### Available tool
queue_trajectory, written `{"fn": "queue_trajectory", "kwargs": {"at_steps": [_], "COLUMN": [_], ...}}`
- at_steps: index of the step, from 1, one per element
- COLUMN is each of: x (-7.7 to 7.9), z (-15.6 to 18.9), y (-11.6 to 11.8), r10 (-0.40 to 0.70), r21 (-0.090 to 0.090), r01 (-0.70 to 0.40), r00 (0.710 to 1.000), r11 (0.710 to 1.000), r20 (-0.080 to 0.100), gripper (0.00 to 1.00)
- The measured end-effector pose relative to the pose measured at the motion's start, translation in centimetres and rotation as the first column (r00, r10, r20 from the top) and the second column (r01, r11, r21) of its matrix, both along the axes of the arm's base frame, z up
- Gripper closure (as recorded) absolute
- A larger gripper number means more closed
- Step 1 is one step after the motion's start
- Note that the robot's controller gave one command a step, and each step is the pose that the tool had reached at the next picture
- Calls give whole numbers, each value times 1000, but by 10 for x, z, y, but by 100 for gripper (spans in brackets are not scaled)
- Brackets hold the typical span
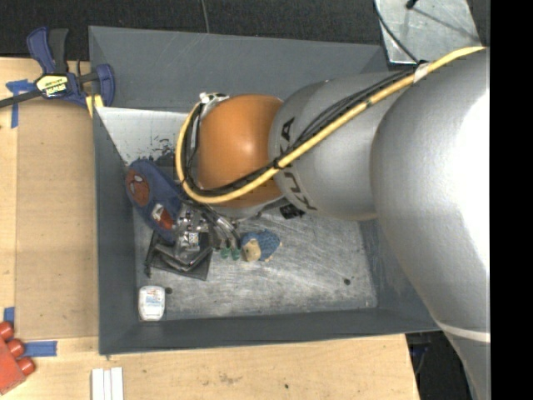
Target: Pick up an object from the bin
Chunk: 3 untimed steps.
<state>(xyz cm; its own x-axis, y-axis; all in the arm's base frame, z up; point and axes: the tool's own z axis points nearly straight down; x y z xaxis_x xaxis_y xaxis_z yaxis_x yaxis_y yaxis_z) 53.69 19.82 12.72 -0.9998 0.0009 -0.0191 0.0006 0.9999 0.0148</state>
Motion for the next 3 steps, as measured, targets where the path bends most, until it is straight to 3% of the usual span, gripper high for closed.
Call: {"fn": "queue_trajectory", "kwargs": {"at_steps": [1, 2, 3], "x": [-5, -3, -1], "z": [-5, -4, 50], "y": [-4, -4, -2], "r10": [0, -2, -20], "r21": [-10, -9, -16], "r01": [0, 2, 19], "r00": [1000, 1000, 1000], "r11": [1000, 1000, 1000], "r20": [-19, -15, -19], "gripper": [0, 100, 100]}}
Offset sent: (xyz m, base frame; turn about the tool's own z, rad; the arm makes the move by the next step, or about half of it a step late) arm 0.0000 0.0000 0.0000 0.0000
